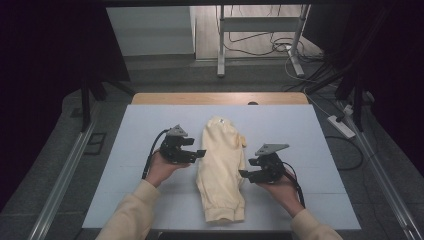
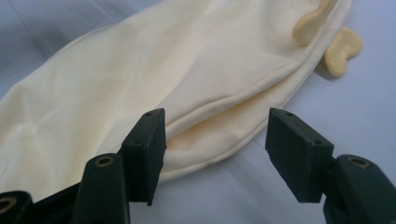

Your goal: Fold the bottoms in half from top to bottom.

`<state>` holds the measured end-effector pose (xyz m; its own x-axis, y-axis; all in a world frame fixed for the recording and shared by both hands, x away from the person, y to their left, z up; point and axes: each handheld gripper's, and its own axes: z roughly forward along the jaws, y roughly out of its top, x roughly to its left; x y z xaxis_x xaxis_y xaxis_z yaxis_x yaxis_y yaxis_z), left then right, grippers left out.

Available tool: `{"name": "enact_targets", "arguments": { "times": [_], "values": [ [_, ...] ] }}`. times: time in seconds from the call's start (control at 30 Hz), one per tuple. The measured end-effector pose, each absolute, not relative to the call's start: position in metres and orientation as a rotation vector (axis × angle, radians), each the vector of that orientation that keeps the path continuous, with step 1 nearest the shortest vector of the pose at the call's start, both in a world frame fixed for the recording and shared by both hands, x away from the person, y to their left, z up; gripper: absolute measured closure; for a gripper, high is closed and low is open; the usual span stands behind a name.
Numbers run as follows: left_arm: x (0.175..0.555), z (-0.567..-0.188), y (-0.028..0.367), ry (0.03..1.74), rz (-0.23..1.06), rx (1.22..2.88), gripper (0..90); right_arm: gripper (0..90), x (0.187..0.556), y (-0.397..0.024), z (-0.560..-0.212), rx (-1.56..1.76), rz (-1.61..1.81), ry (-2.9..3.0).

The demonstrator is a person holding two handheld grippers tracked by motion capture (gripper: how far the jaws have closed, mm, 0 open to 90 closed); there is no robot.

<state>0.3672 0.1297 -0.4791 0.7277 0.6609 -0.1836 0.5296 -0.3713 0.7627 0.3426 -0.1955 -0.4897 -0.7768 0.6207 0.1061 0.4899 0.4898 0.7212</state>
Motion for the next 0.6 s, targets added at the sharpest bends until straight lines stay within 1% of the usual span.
{"name": "enact_targets", "arguments": {
  "times": [0.33, 0.6],
  "values": [
    [0.371, -0.482, 0.124, 0.885, 0.182, 2.075, 28.2, 38.4, 0.353, -0.197, -0.484, 0.973, 1.151, 2.542],
    [0.384, -0.484, 0.126, 0.908, 0.169, 2.081, 27.9, 38.5, 0.368, -0.190, -0.482, 0.965, 1.137, 2.533]
  ]
}}
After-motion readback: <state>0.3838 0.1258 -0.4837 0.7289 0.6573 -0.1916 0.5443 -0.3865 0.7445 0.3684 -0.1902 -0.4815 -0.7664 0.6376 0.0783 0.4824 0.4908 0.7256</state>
